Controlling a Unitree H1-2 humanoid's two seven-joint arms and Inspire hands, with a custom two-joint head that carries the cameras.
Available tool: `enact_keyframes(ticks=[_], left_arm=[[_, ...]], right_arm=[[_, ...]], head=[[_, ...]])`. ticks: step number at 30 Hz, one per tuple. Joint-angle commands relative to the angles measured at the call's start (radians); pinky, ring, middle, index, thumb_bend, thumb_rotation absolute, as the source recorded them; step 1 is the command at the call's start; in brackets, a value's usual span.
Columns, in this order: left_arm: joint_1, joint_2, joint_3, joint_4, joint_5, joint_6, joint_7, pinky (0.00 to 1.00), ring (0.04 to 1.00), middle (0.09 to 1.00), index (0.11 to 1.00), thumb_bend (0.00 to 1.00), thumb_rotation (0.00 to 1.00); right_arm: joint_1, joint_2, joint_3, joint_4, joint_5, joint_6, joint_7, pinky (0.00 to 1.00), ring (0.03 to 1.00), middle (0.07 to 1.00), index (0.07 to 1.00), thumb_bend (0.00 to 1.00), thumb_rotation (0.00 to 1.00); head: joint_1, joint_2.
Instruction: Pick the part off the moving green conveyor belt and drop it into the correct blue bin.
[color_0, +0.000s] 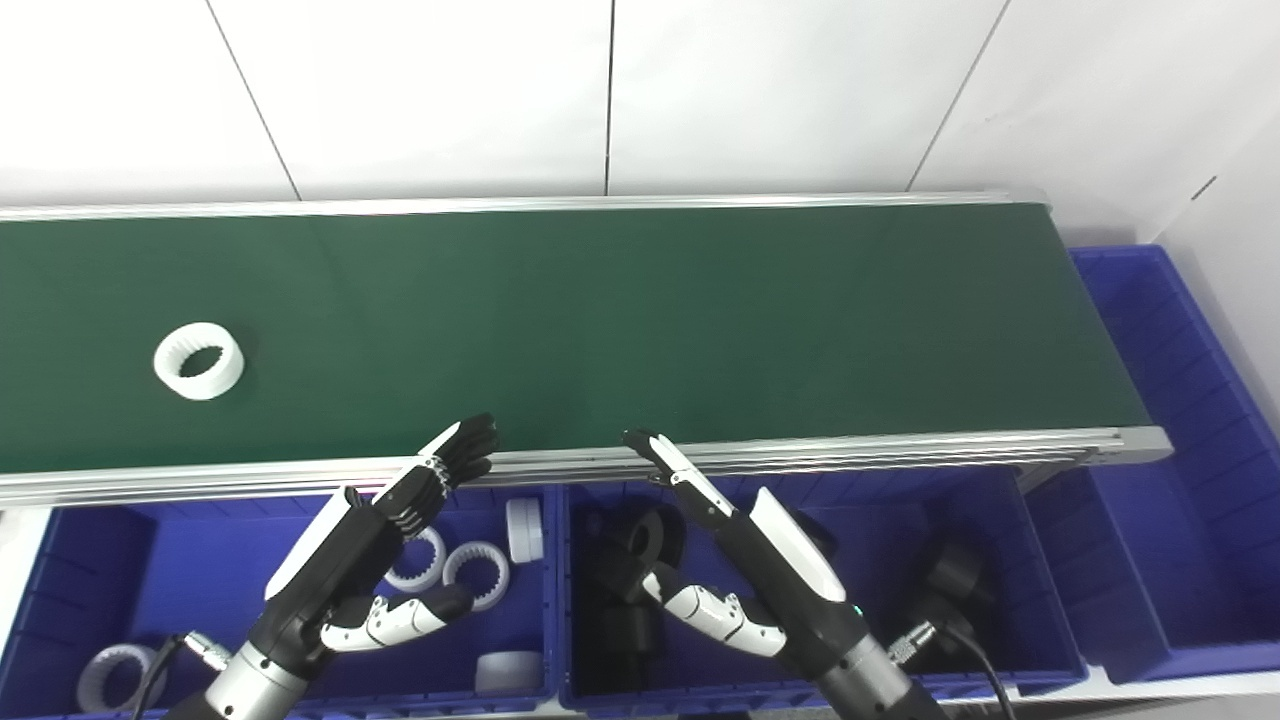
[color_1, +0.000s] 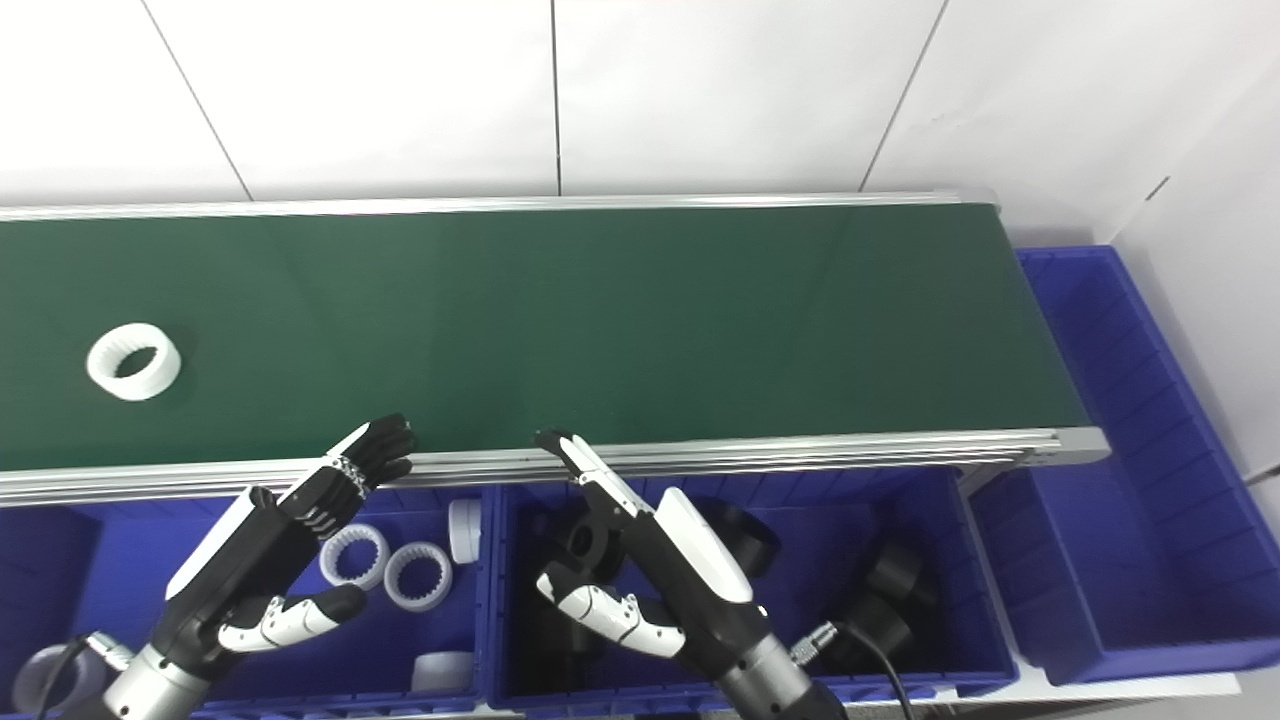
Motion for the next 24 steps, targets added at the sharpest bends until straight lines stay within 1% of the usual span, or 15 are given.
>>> enact_keyframes(ticks=[1,4,5,6,7,8,9,10,11,12,13,14,15,16,24], left_arm=[[-0.001,0.005,-0.001,-0.028,0.007,-0.026,0.011,0.93,0.958,0.968,0.958,0.41,0.55],[0.006,0.002,-0.005,-0.017,0.011,-0.045,0.010,0.93,0.958,0.968,0.959,0.41,0.55],[0.008,0.000,-0.007,-0.011,0.012,-0.052,0.010,0.93,0.957,0.967,0.957,0.41,0.55],[0.010,-0.004,-0.010,-0.001,0.020,-0.064,0.011,0.93,0.954,0.966,0.956,0.41,0.55],[0.012,-0.008,-0.012,0.007,0.026,-0.072,0.012,0.92,0.950,0.964,0.954,0.42,0.55],[0.013,-0.015,-0.014,0.020,0.037,-0.081,0.015,0.92,0.948,0.963,0.953,0.42,0.55],[0.014,-0.020,-0.016,0.029,0.045,-0.086,0.017,0.91,0.942,0.959,0.950,0.43,0.55],[0.014,-0.028,-0.018,0.043,0.063,-0.089,0.018,0.90,0.939,0.957,0.948,0.44,0.55],[0.015,-0.034,-0.018,0.053,0.077,-0.091,0.019,0.89,0.936,0.955,0.946,0.45,0.56],[0.012,-0.038,-0.020,0.065,0.093,-0.092,0.021,0.89,0.935,0.954,0.945,0.45,0.56],[0.010,-0.041,-0.020,0.072,0.104,-0.092,0.021,0.88,0.933,0.954,0.942,0.46,0.55],[0.005,-0.044,-0.019,0.081,0.109,-0.092,0.022,0.88,0.931,0.954,0.940,0.46,0.55],[0.003,-0.045,-0.018,0.087,0.112,-0.092,0.022,0.86,0.922,0.946,0.927,0.48,0.51],[-0.002,-0.047,-0.017,0.096,0.116,-0.093,0.024,0.86,0.919,0.943,0.922,0.48,0.49],[-0.020,-0.044,-0.021,0.116,0.139,-0.093,0.045,0.83,0.894,0.920,0.896,0.52,0.44]], right_arm=[[0.002,0.000,-0.003,-0.033,0.006,-0.037,-0.001,0.91,0.978,1.000,0.981,0.40,0.92],[0.009,-0.001,-0.001,-0.022,0.007,-0.053,-0.007,0.90,0.972,1.000,0.979,0.40,0.92],[0.011,-0.003,-0.001,-0.018,0.006,-0.059,-0.009,0.90,0.968,1.000,0.980,0.41,0.93],[0.014,-0.007,-0.003,-0.008,0.007,-0.072,-0.013,0.89,0.968,1.000,0.981,0.41,0.93],[0.017,-0.011,-0.003,-0.001,0.007,-0.082,-0.015,0.89,0.969,1.000,0.984,0.40,0.93],[0.020,-0.016,-0.005,0.010,0.009,-0.094,-0.018,0.89,0.970,1.000,0.985,0.40,0.94],[0.022,-0.019,-0.007,0.017,0.010,-0.103,-0.020,0.89,0.973,1.000,0.986,0.40,0.94],[0.024,-0.023,-0.009,0.036,0.011,-0.123,-0.026,0.89,0.974,1.000,0.987,0.39,0.94],[0.026,-0.025,-0.010,0.049,0.011,-0.139,-0.030,0.89,0.975,1.000,0.986,0.38,0.92],[0.026,-0.026,-0.012,0.067,0.008,-0.157,-0.036,0.89,0.975,1.000,0.985,0.38,0.92],[0.026,-0.027,-0.014,0.080,0.005,-0.170,-0.040,0.89,0.976,1.000,0.984,0.38,0.92],[0.024,-0.025,-0.016,0.095,0.000,-0.182,-0.044,0.89,0.977,1.000,0.983,0.38,0.93],[0.022,-0.024,-0.017,0.106,-0.003,-0.190,-0.048,0.89,0.972,1.000,0.978,0.38,0.93],[0.018,-0.023,-0.017,0.120,-0.006,-0.199,-0.052,0.88,0.968,1.000,0.975,0.38,0.92],[-0.004,-0.019,-0.019,0.161,0.001,-0.213,-0.055,0.83,0.941,0.988,0.956,0.37,0.87]], head=[[0.000,0.001],[0.058,-0.061],[0.058,-0.061],[0.109,-0.093],[0.109,-0.093],[0.156,-0.135],[0.156,-0.135],[0.197,-0.194],[0.197,-0.194],[0.211,-0.232],[0.211,-0.232],[0.213,-0.262],[0.213,-0.262],[0.216,-0.292],[0.212,-0.312]])
